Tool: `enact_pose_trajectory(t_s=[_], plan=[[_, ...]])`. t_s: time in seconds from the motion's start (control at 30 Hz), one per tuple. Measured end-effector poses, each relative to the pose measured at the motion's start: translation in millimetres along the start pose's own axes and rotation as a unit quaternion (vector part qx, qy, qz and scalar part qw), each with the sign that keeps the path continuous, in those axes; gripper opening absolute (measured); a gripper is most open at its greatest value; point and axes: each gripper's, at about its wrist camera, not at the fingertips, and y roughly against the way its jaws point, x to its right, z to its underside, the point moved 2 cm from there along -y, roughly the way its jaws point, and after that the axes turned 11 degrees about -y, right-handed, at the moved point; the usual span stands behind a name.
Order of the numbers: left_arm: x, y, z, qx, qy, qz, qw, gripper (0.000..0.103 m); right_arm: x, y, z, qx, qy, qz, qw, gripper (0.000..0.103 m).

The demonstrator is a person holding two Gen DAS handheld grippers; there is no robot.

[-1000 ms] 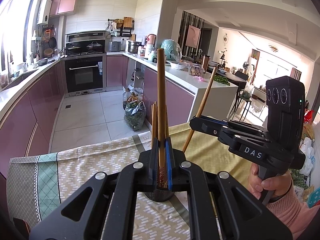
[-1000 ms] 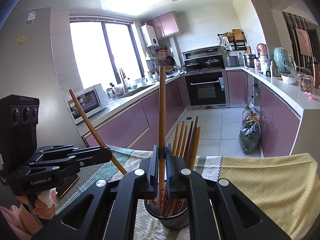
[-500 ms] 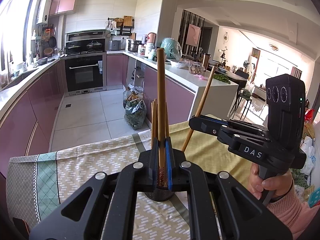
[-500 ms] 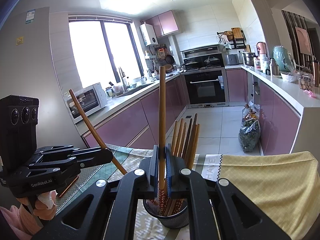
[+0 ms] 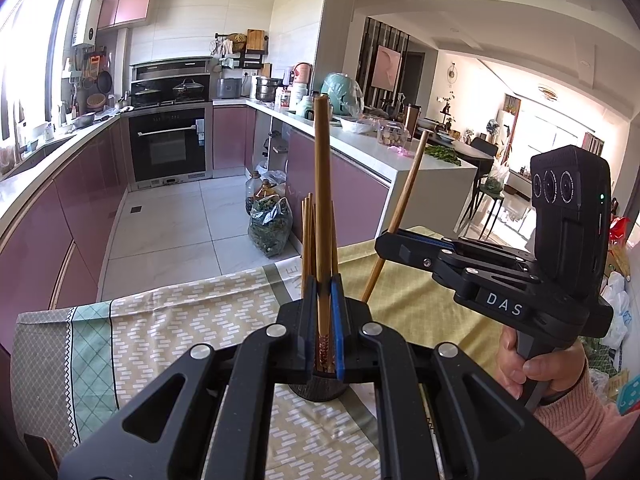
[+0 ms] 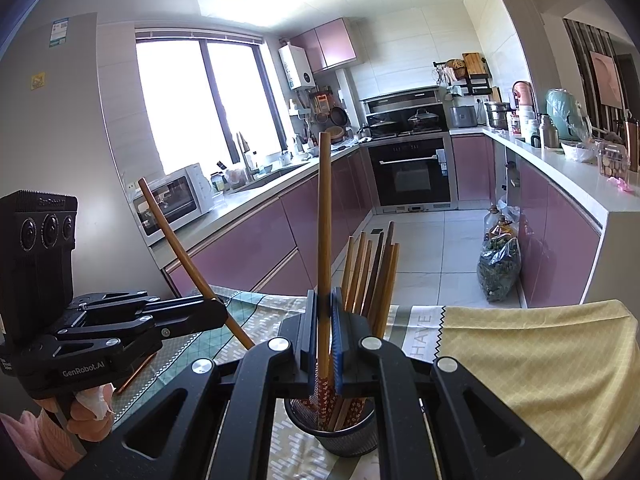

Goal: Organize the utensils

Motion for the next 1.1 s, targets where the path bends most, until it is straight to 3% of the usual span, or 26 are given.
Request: enact_pose_trajectory(t_s=[1.1], plan=[[0, -1, 12, -0.013, 0.002, -0.004, 0.9999, 0.007, 5, -2, 15, -0.008, -0.003, 0.004, 1.000, 0.006]])
